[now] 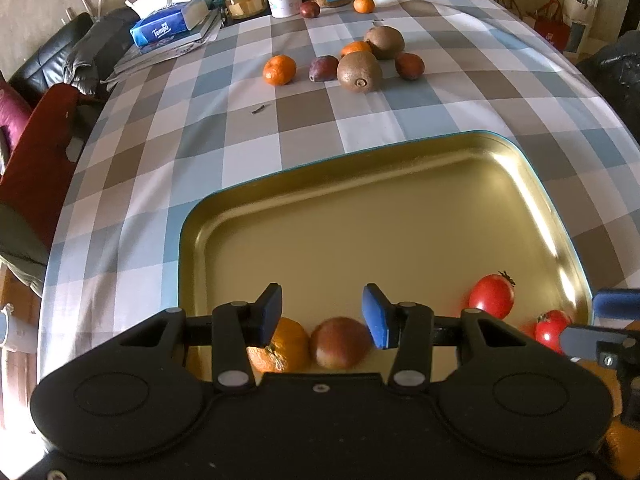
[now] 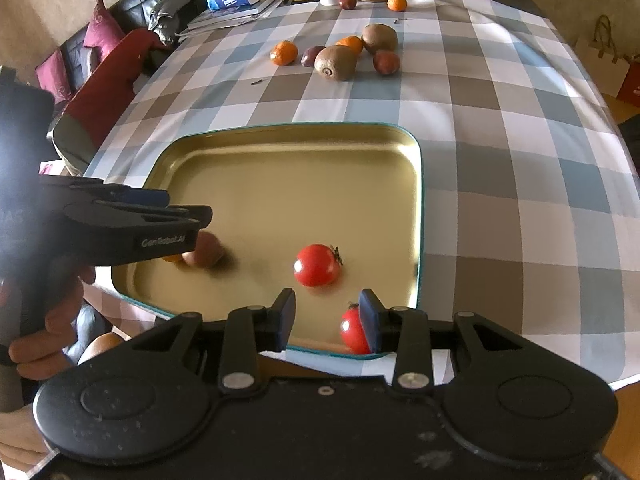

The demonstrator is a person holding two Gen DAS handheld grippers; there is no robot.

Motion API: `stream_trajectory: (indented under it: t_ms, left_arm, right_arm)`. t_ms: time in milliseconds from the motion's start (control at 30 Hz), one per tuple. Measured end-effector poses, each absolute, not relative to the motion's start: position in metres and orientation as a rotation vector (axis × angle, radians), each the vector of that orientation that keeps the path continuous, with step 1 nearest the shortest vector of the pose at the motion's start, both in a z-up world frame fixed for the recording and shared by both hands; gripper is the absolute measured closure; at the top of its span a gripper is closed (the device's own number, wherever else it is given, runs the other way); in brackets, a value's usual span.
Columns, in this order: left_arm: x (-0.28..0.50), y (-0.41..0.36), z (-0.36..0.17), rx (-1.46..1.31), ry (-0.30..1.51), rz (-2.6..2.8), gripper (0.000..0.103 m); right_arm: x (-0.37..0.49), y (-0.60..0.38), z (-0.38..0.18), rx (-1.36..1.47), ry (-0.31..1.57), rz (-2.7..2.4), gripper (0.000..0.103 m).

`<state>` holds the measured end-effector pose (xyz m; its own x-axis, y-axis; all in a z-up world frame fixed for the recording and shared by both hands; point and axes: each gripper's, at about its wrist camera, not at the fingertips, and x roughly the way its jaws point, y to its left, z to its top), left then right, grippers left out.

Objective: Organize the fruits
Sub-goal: 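Carry the plum into the tray and open the left tool while the right tool drops the tomato, then move both tools back toward the fruit cluster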

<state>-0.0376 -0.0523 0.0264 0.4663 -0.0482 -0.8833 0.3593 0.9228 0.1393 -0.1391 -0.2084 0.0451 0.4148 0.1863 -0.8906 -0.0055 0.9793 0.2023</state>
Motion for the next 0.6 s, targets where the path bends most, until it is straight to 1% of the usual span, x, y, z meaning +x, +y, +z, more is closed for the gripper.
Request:
stream_trajectory:
  t_ms: [367, 600]
  left_arm:
    - [-0.014, -0.052, 0.03, 0.334, 1.063, -0.262, 0.049]
    - [0.009, -0.048, 0.037, 0.344, 1.023, -0.242, 0.049]
  right_arm:
    - [-0.098, -0.212, 0.056, 0.154, 1.118, 0.107, 0.064]
    - [-0.064, -0.212, 0.056, 0.132, 1.103, 0.076, 0.064]
